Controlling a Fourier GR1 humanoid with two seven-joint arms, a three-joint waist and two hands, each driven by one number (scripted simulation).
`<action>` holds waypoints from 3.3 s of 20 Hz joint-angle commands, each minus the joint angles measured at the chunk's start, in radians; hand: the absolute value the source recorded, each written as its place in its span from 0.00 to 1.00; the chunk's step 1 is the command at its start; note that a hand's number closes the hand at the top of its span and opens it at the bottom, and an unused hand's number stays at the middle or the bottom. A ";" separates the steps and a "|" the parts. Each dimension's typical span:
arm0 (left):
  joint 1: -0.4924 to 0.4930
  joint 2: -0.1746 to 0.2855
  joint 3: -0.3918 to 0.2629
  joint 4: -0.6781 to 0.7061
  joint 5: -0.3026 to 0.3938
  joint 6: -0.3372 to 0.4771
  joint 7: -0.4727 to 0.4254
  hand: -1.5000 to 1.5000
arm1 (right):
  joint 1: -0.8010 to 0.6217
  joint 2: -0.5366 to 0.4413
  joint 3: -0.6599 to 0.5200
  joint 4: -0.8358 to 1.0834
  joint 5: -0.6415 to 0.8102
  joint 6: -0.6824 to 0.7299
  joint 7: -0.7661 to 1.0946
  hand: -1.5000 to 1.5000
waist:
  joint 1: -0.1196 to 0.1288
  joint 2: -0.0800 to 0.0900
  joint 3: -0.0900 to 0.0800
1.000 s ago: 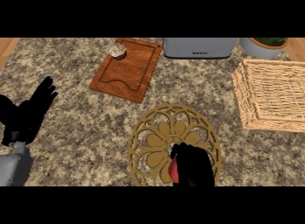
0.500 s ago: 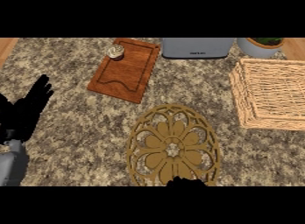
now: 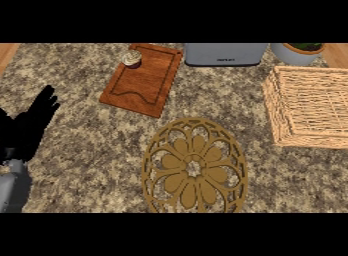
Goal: Pick the bell pepper from the placemat and place it in the basket
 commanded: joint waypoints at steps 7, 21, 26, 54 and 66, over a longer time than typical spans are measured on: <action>-0.010 -0.007 -0.001 -0.025 -0.012 0.025 0.028 0.50 | 0.149 -0.121 0.062 -0.353 -0.144 -0.275 -0.249 1.00 | -0.005 -0.004 0.001; 0.028 -0.010 -0.010 -0.048 -0.009 -0.001 0.008 0.50 | 0.158 -0.173 -0.138 -0.707 -0.076 -0.212 0.034 1.00 | 0.006 0.000 -0.004; 0.004 -0.042 -0.040 -0.018 -0.040 0.023 0.003 0.50 | 0.050 -0.137 -0.273 -0.729 -0.145 -0.175 0.130 1.00 | 0.011 0.009 -0.004; -0.037 -0.012 0.011 -0.063 -0.009 -0.002 0.099 0.50 | -0.640 -0.091 -1.192 0.079 -0.759 0.204 0.008 1.00 | 0.018 0.003 0.000; 0.013 -0.046 0.012 -0.022 -0.033 -0.027 -0.015 0.50 | -0.806 -0.043 -1.271 0.481 -0.688 0.147 -0.139 0.00 | 0.019 0.003 0.000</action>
